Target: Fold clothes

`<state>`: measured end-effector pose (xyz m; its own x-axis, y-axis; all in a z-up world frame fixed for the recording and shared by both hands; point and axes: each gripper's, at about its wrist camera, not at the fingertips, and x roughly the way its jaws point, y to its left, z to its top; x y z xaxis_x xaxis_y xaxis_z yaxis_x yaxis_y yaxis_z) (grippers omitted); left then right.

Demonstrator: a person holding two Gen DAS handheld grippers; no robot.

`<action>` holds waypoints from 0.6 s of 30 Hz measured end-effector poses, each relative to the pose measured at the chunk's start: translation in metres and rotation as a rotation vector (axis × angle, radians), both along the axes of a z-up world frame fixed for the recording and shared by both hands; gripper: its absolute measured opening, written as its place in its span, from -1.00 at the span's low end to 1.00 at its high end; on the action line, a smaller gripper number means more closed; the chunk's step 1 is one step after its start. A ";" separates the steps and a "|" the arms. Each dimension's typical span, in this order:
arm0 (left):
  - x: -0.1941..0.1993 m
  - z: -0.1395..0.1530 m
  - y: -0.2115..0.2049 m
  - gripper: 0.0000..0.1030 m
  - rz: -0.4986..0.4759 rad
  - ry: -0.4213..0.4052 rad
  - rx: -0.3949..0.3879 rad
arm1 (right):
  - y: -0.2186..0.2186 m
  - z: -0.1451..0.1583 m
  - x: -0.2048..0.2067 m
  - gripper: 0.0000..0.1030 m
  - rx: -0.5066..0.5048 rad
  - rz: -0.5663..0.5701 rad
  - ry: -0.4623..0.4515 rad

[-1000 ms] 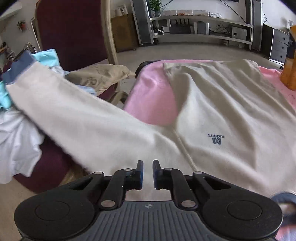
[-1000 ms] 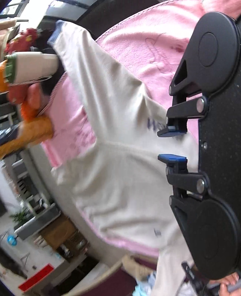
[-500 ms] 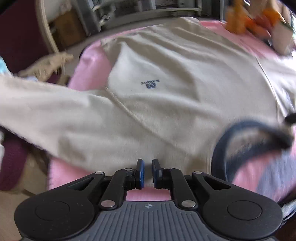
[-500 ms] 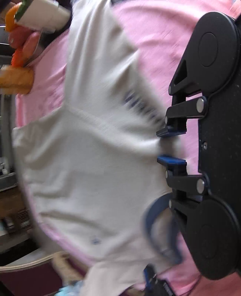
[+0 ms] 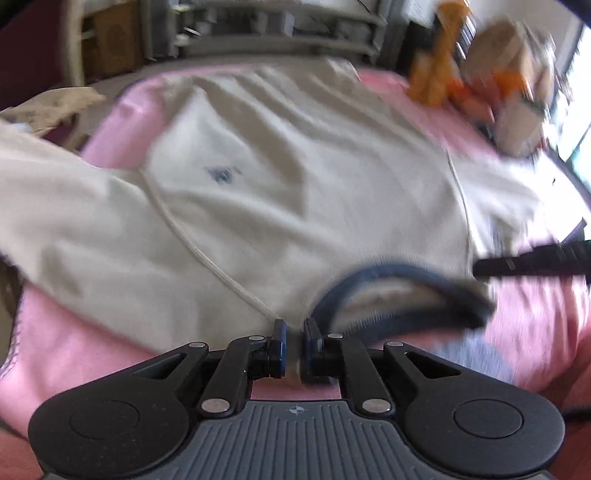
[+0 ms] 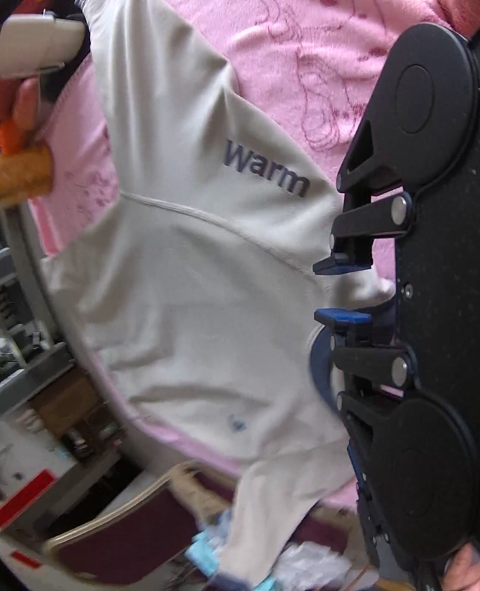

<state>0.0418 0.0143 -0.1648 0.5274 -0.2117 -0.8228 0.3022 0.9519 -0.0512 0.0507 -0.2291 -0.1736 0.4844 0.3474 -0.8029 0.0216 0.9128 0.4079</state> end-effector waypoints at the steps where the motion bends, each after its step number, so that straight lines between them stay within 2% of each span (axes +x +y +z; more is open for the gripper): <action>1: -0.004 -0.001 -0.006 -0.88 -0.034 -0.004 0.033 | 0.003 -0.005 0.001 -0.58 -0.020 0.024 0.027; 4: -0.011 0.003 -0.001 -0.87 -0.044 0.003 0.036 | 0.009 -0.002 -0.009 -0.57 -0.107 0.074 0.062; 5: -0.014 0.005 0.001 -0.78 -0.044 0.006 0.033 | 0.007 -0.001 -0.013 -0.53 -0.114 0.068 0.070; 7: -0.016 0.015 0.014 -0.73 0.001 -0.010 0.001 | 0.000 0.002 -0.019 -0.51 -0.082 0.038 0.058; 10: -0.012 0.035 0.040 -0.72 0.120 -0.067 -0.044 | -0.016 0.020 -0.025 -0.49 0.010 -0.020 -0.029; 13: 0.005 0.058 0.070 -0.72 0.233 -0.104 -0.065 | -0.031 0.042 -0.021 -0.49 0.117 -0.068 -0.070; 15: 0.021 0.073 0.083 -0.72 0.268 -0.137 -0.039 | -0.033 0.063 -0.011 -0.47 0.125 -0.067 -0.109; 18: 0.053 0.087 0.097 -0.73 0.301 -0.159 0.005 | -0.029 0.096 0.016 -0.31 0.076 -0.028 -0.195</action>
